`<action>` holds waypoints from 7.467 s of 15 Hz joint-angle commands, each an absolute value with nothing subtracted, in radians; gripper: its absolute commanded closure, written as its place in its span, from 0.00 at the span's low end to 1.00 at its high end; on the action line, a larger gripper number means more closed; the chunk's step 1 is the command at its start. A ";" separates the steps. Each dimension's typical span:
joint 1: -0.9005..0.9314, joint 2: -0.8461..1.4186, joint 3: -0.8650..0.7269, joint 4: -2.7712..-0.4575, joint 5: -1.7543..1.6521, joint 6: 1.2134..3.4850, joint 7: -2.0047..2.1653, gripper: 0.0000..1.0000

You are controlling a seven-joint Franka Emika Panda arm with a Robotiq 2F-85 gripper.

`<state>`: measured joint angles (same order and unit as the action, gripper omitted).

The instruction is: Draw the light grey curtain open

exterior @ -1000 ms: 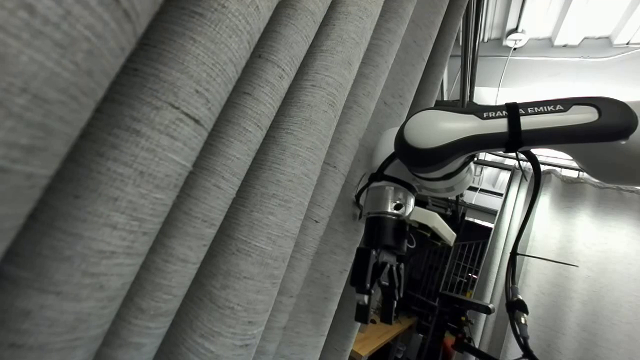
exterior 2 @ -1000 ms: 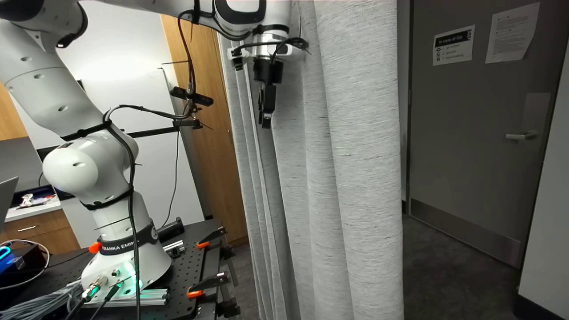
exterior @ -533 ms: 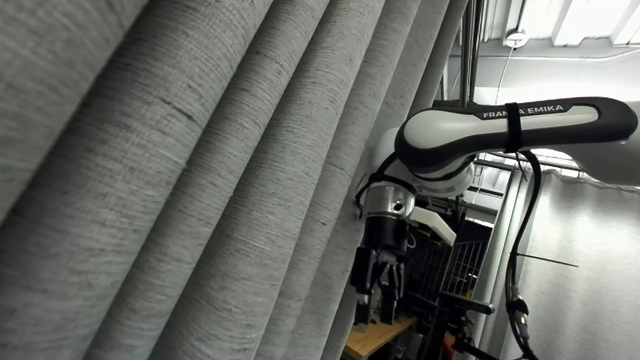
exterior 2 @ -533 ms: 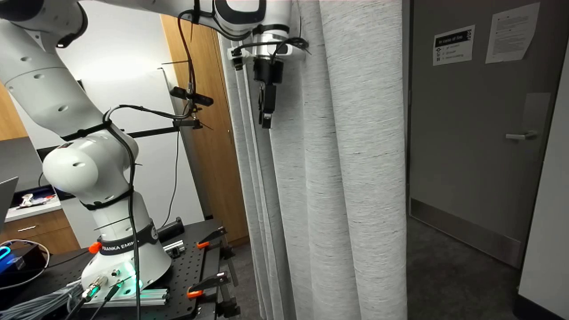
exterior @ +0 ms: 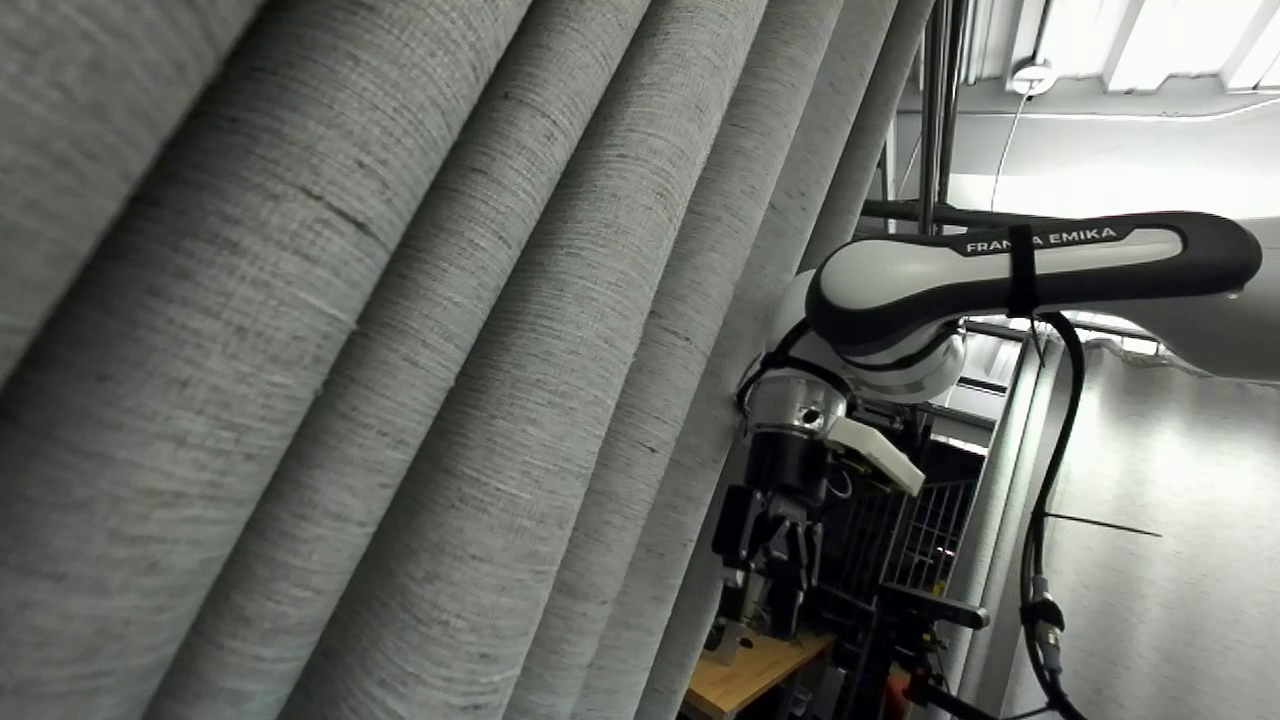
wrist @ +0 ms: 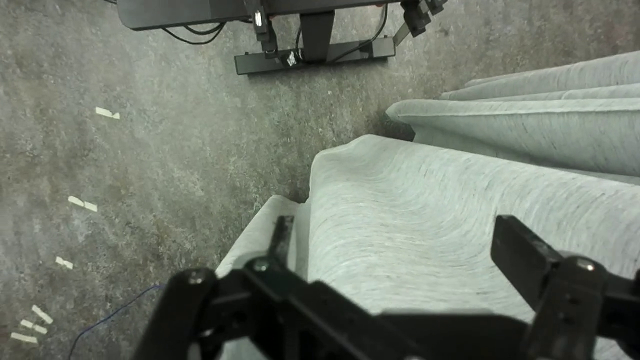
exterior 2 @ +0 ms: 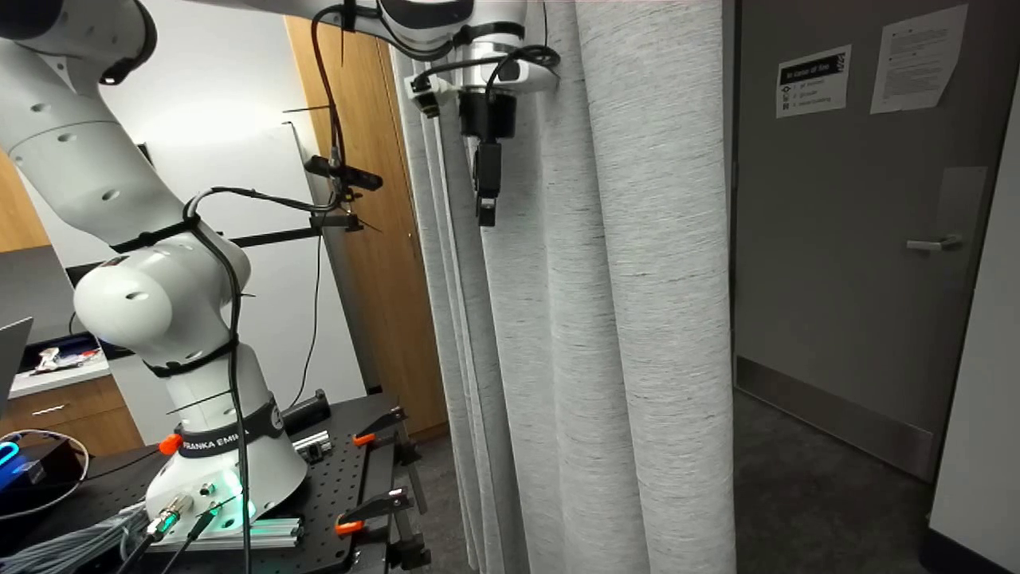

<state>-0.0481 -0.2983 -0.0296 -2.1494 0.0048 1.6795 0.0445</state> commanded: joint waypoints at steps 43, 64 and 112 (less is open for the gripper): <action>-0.265 -0.359 -0.056 -2.001 -0.180 2.855 0.112 0.50; -0.112 -0.499 0.315 -2.143 -0.345 2.823 0.095 1.00; -0.034 -0.383 0.937 -1.817 -0.863 2.186 0.212 1.00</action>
